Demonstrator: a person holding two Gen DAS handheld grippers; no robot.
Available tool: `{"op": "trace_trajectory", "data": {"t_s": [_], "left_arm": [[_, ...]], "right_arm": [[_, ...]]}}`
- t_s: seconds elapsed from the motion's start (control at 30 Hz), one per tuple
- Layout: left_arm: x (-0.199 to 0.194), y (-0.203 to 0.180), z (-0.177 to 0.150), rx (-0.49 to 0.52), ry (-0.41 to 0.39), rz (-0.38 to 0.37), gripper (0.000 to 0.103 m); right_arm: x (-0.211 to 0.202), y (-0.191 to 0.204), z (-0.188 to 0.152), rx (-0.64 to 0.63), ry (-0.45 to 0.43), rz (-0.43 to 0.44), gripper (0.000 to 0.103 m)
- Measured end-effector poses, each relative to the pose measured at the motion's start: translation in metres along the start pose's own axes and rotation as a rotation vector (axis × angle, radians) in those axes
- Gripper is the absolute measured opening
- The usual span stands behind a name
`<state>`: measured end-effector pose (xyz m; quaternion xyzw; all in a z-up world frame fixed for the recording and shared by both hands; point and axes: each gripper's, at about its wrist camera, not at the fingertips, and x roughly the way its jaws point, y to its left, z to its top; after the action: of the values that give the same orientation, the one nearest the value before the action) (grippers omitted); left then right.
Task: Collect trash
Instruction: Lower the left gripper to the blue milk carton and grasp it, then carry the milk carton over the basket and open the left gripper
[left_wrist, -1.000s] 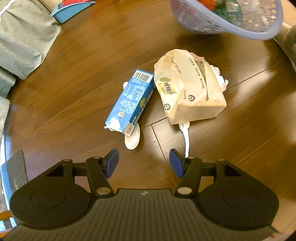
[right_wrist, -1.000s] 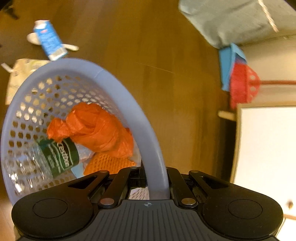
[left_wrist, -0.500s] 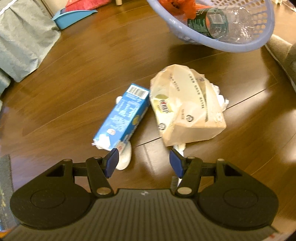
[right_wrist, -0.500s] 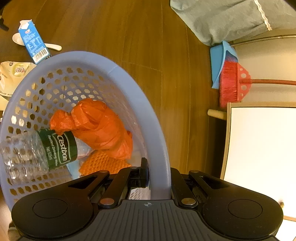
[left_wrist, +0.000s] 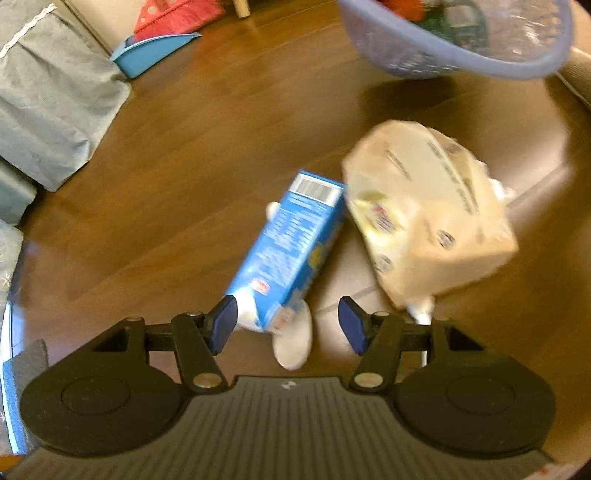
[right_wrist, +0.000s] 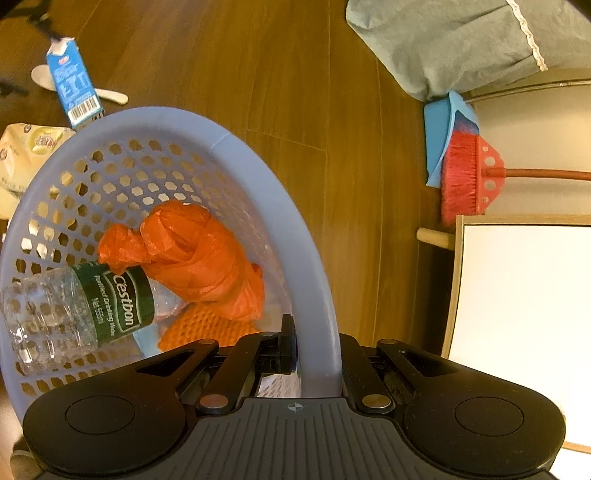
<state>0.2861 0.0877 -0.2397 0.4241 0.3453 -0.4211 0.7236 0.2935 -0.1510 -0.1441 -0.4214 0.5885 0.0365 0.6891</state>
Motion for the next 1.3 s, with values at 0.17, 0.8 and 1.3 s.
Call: {"op": "trace_trajectory", "data": {"t_s": [0.17,0.8,1.3], "left_arm": [[0.02,0.01,0.014,0.023,0.01,-0.009,0.056],[0.033,0.008,0.022,0.091,0.139,-0.043,0.034],[-0.074,0.013,0.039,0.092,0.075,-0.026,0.033]], "right_arm": [[0.0,0.003,-0.002,-0.016,-0.005,0.003,0.0],[0.003,0.002,-0.002,-0.021,0.001,0.011,0.0],[0.004,0.003,0.002,-0.015,-0.009,0.018,0.0]]}}
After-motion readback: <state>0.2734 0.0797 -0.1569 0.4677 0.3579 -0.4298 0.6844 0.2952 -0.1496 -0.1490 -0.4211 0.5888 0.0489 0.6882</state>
